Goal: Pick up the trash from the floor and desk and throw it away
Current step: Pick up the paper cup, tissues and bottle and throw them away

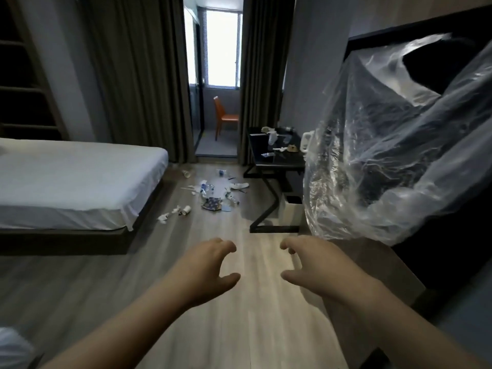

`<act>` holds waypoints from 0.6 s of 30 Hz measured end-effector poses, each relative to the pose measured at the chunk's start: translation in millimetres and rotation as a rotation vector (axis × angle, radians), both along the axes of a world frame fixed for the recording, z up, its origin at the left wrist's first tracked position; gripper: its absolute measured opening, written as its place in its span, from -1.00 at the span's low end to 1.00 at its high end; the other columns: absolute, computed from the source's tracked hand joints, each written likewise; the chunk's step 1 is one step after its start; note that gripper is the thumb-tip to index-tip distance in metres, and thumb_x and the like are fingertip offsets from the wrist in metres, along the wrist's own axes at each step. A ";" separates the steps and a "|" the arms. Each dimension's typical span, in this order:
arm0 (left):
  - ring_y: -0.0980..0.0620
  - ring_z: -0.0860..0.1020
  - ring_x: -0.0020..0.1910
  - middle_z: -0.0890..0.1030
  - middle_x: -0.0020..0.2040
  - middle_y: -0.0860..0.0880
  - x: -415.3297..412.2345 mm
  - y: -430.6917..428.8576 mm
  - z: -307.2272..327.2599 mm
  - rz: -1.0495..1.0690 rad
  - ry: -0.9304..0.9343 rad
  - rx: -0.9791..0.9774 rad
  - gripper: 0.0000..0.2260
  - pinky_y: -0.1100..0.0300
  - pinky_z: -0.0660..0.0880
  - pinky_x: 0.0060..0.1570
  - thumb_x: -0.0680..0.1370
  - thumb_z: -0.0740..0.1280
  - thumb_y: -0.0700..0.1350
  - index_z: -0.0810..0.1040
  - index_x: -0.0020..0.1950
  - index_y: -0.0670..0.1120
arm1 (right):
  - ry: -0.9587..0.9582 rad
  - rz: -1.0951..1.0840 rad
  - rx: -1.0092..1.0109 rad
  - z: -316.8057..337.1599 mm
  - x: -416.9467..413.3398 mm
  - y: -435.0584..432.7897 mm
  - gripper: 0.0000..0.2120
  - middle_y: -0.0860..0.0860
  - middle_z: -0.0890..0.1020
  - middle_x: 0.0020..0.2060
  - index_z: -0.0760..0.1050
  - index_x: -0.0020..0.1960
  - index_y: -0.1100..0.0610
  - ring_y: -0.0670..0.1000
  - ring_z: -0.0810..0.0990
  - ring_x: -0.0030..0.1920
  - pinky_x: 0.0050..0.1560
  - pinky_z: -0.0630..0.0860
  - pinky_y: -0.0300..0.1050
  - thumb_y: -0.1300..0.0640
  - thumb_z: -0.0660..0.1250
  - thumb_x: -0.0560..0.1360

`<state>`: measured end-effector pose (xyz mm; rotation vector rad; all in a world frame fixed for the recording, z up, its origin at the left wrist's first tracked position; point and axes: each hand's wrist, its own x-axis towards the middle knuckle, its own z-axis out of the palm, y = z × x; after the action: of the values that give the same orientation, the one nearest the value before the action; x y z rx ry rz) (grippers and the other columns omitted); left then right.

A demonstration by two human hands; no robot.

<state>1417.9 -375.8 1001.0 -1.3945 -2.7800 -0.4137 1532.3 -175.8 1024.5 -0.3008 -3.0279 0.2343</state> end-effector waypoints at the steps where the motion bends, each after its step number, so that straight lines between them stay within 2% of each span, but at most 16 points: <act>1: 0.11 0.44 0.25 0.45 0.30 0.11 -13.8 0.0 -2.8 0.018 -0.002 0.000 -0.52 0.23 0.38 0.21 0.50 0.28 0.21 0.35 0.38 0.08 | -0.005 0.015 -0.003 -2.5 -17.2 2.3 -0.50 -0.14 0.52 0.21 0.39 0.30 -0.08 -0.06 0.48 0.22 0.08 0.44 -0.13 -0.12 0.36 0.40; 7: 0.09 0.45 0.25 0.46 0.30 0.11 -109.9 20.3 -11.9 0.117 0.009 -0.008 -0.52 0.17 0.40 0.22 0.50 0.28 0.20 0.36 0.38 0.08 | -0.010 0.089 0.003 -17.6 -128.1 36.3 -0.48 -0.11 0.50 0.23 0.35 0.36 -0.08 -0.06 0.47 0.23 0.14 0.46 -0.11 -0.13 0.33 0.43; 12: 0.12 0.44 0.25 0.45 0.30 0.11 -191.6 45.8 -11.5 0.197 -0.022 -0.060 -0.51 0.24 0.38 0.21 0.50 0.29 0.20 0.35 0.38 0.09 | -0.027 0.145 -0.022 -18.2 -225.6 72.5 -0.49 -0.12 0.49 0.26 0.35 0.36 -0.06 -0.07 0.45 0.27 0.20 0.43 -0.12 -0.12 0.32 0.44; 18: 0.10 0.46 0.24 0.46 0.28 0.09 -284.8 68.4 -17.2 0.286 -0.040 -0.074 -0.52 0.25 0.37 0.21 0.50 0.29 0.19 0.37 0.38 0.08 | -0.048 0.178 -0.053 -21.2 -331.2 102.7 -0.49 -0.11 0.52 0.23 0.37 0.35 -0.06 -0.08 0.49 0.24 0.17 0.47 -0.11 -0.12 0.33 0.43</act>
<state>1133.1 -307.3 983.8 -0.9846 -2.9921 -0.3369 1201.1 -73.0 1003.3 -0.0406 -3.1015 0.3252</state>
